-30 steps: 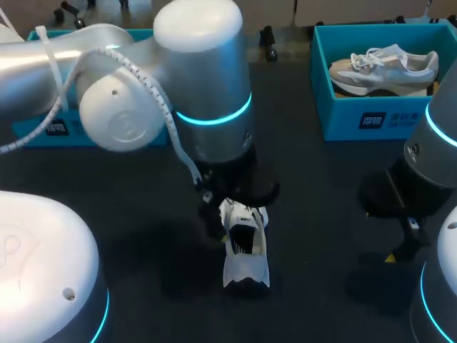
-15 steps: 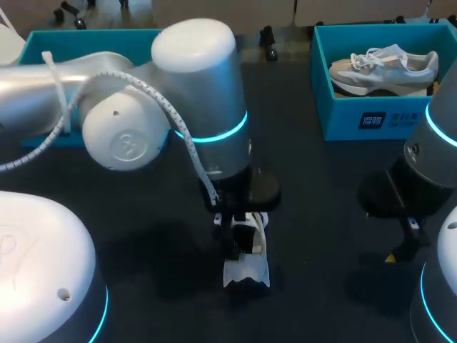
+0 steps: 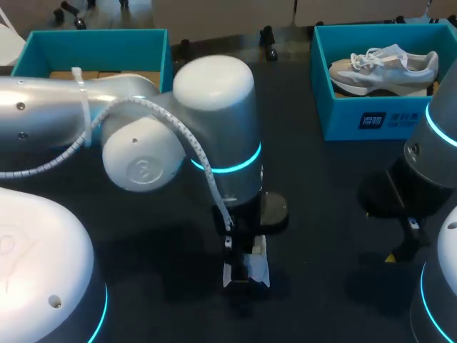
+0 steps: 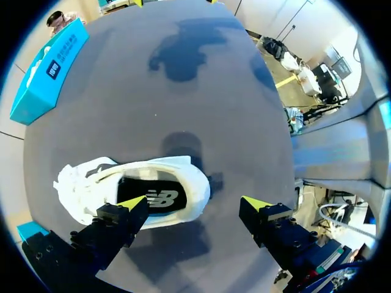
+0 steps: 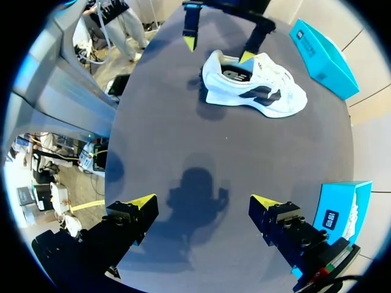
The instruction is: Take the shoe out of the shoebox, open the shoe tongue, remove and reinsert the insole, then place the shoe into the shoebox
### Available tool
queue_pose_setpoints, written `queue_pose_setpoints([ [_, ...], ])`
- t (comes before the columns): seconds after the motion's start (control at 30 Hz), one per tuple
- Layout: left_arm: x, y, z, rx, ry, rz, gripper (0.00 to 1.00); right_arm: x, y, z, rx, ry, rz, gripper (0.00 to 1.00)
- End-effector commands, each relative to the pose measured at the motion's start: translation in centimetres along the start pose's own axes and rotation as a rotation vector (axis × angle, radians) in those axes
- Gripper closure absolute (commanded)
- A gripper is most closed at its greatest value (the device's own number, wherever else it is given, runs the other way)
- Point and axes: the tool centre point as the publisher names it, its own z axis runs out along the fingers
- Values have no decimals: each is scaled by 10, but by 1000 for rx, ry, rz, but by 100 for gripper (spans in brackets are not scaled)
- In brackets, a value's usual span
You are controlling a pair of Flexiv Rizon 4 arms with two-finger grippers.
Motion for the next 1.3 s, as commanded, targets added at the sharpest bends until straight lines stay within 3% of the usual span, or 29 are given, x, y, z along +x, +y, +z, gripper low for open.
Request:
queue_pose_setpoints([
  [0.03,2,-9,20,-25,-2,-12,0,1,0,1,0,-2,-1,0],
  [0.53,9,-10,51,-42,3,-54,0,1,0,1,0,-2,-1,0],
  [0.73,13,-11,55,-49,-13,-59,24,1,0,1,0,-2,-1,0],
  [0.8,14,-11,57,-54,-23,-62,43,1,0,1,0,-2,-1,0],
  [0.83,14,-11,58,-60,-18,-64,60,1,0,1,0,-2,-1,0],
  [0.93,13,-10,62,-78,-18,-72,63,1,0,1,0,-2,-1,0],
  [1.0,13,-9,64,-85,-16,-76,84,1,0,1,0,-2,-1,0],
  [1.03,12,-9,65,-86,-15,-78,100,1,0,1,0,-2,-1,0],
  [1.3,5,-5,61,-82,-4,-96,100,1,0,1,0,-2,-1,0],
])
